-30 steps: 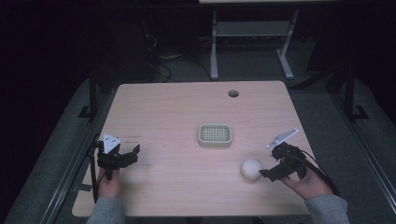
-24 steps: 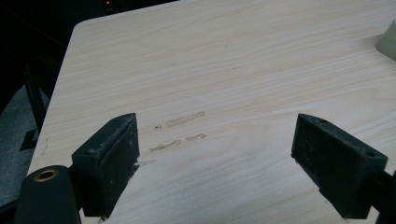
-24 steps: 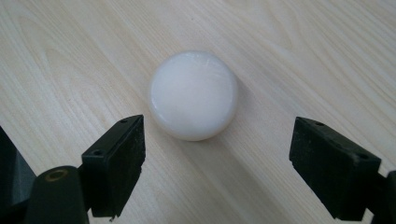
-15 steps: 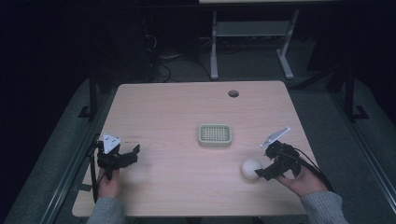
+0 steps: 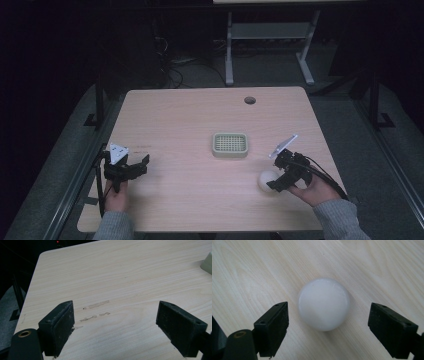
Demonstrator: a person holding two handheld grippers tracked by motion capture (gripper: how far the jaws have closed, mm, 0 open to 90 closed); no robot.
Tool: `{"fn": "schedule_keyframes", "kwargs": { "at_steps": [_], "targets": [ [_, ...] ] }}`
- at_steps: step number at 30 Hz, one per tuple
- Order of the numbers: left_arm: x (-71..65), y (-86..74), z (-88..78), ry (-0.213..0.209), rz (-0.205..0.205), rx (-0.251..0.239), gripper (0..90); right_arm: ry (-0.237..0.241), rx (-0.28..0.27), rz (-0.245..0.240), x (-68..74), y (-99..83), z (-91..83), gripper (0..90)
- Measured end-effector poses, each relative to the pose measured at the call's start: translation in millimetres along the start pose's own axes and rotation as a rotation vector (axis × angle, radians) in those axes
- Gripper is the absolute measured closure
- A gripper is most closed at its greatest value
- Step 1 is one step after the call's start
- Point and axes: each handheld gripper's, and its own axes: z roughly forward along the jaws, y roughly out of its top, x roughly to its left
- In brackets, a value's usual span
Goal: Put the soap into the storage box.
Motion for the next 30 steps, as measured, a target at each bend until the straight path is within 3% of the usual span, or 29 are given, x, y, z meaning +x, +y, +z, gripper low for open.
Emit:
{"fn": "schedule_keyframes", "kwargs": {
  "at_steps": [15,30],
  "targets": [
    [0.1,0.2,0.0,-0.002,-0.004,-0.006,14.8,0.009,0.128,-0.035,0.5,15.6,31.3,16.2],
    [0.0,0.6,-0.2,-0.005,-0.002,-0.005,14.8,0.000,0.196,-0.053,4.4,18.9,47.5,17.1]
  ]
}}
